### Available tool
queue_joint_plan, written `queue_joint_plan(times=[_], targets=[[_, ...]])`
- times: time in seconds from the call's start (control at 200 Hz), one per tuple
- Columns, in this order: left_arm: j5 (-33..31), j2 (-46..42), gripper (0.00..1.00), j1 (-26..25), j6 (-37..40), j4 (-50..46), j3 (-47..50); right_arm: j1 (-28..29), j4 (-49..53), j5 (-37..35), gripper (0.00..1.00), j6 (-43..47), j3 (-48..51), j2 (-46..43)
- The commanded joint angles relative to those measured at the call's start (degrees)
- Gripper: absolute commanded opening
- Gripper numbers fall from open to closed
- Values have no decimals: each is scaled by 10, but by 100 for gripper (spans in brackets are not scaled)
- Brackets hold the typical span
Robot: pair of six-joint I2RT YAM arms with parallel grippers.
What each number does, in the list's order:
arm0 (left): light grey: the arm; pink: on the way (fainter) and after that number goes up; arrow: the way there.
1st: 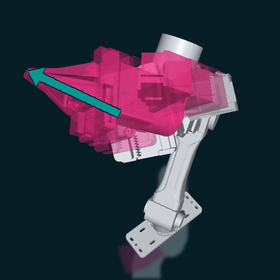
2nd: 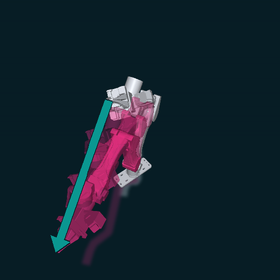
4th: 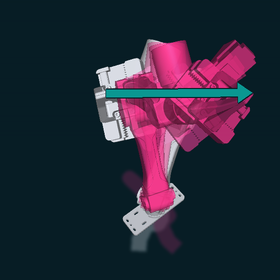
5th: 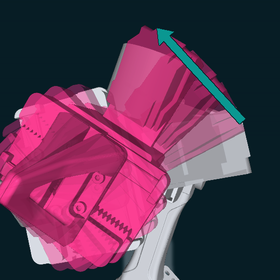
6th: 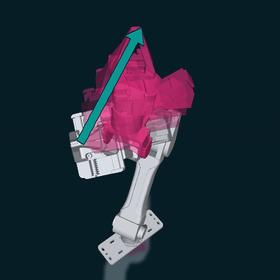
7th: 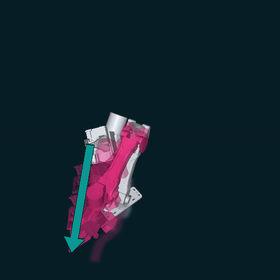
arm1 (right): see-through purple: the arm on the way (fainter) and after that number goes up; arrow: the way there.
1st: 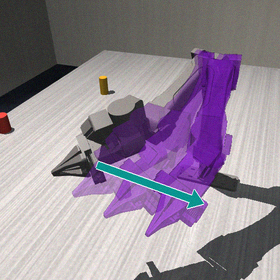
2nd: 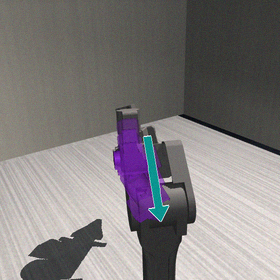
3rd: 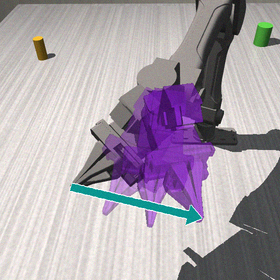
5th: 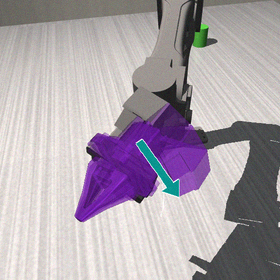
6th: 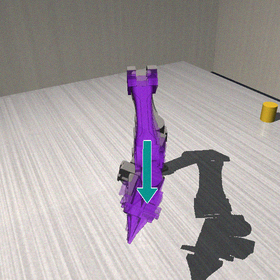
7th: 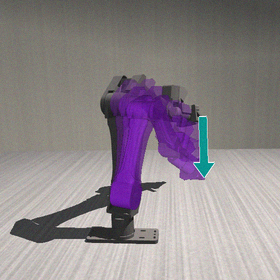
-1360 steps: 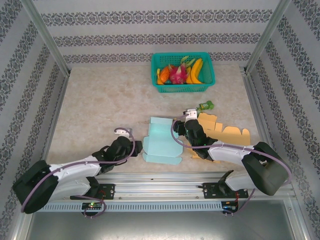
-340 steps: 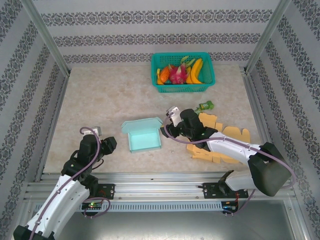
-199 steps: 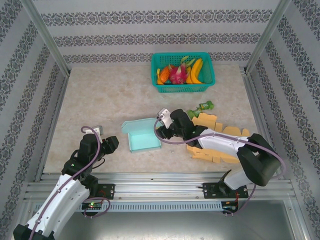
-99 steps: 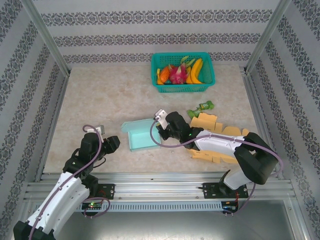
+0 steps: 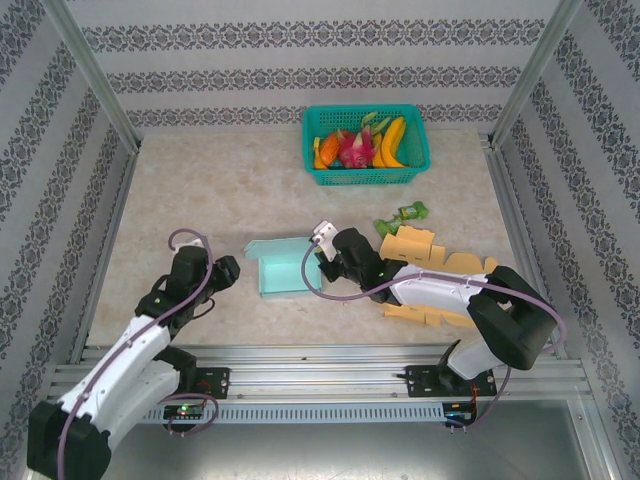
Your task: Fold the paper box
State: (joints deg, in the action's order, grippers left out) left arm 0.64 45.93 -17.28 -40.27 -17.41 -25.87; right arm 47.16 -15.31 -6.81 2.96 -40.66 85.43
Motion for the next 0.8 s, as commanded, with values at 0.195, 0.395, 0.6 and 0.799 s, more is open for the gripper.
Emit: queue_joint_plan(times=[0.195, 0.395, 0.6, 0.799], targets=[[48, 141, 51, -4, -22, 88, -72, 6, -12, 5, 6, -37, -2, -16], [51, 117, 50, -5, 5, 54, -95, 6, -5, 13, 6, -35, -8, -16], [-42, 80, 53, 8, 39, -65, -131, -1, -1, 4, 7, -27, 8, -35], [5, 136, 53, 31, 22, -41, -138, -2, -2, 9, 7, -26, 18, -40]])
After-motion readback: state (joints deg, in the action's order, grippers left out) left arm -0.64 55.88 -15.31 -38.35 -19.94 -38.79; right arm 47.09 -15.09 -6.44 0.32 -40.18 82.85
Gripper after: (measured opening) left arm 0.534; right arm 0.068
